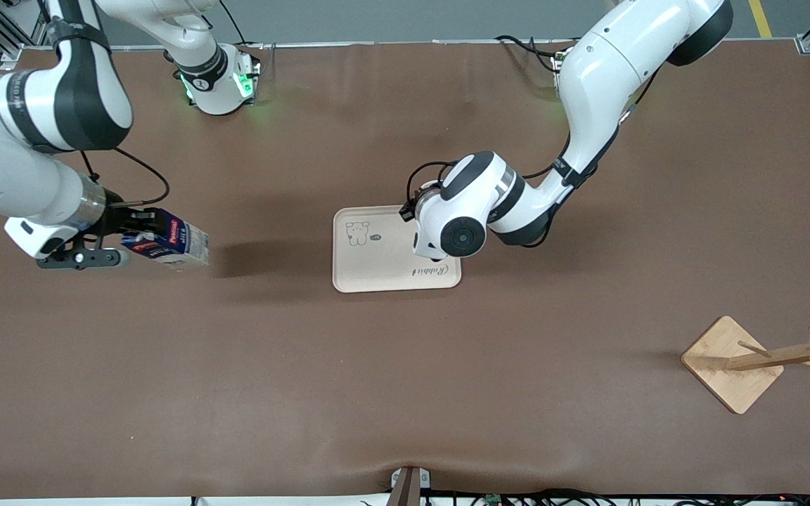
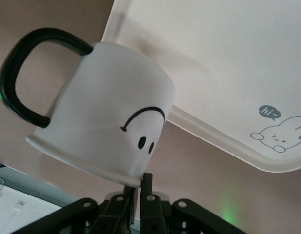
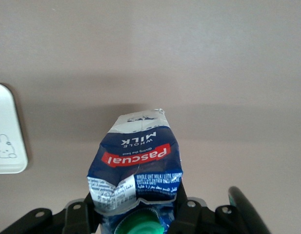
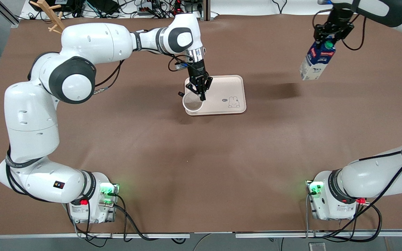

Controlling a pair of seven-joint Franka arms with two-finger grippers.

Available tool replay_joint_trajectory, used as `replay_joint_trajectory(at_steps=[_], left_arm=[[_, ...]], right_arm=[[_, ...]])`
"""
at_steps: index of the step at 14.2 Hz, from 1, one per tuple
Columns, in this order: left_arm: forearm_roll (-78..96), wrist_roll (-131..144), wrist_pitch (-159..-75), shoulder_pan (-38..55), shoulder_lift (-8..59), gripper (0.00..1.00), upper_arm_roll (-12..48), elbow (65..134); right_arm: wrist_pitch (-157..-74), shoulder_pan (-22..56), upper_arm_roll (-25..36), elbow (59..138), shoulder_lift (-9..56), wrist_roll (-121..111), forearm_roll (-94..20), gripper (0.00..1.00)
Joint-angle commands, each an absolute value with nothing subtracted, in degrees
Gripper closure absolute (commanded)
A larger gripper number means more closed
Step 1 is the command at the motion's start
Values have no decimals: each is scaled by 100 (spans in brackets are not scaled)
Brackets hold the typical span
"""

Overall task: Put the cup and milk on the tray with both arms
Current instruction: 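Carry the mug over the tray while the right gripper lifts the carton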

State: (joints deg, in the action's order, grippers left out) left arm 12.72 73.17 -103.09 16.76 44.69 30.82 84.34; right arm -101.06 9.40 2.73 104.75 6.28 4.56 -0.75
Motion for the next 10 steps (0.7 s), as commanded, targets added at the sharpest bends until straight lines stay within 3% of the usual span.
replay_joint_trajectory(at_steps=[1, 4, 8, 9, 10], left_arm=[[1371, 7427, -10187, 1679, 4623, 100, 3076, 8253], [1371, 7400, -10204, 1626, 4632, 79, 3067, 8175], [1371, 7374, -10336, 1696, 4685, 77, 3076, 8121], [1371, 7383, -10327, 1679, 4650, 63, 3085, 8112], [1362, 7392, -10275, 1644, 4606, 26, 3094, 8069]], right_arm=[[-9958, 1343, 316, 10170, 782, 1087, -237, 100], [-9512, 1617, 316, 9609, 1106, 1371, -448, 100], [-9422, 2178, 316, 9028, 1616, 2247, -1008, 100], [-9422, 2241, 316, 8861, 1765, 2320, -1202, 100], [-9422, 2398, 316, 8685, 1915, 2338, -1256, 100]])
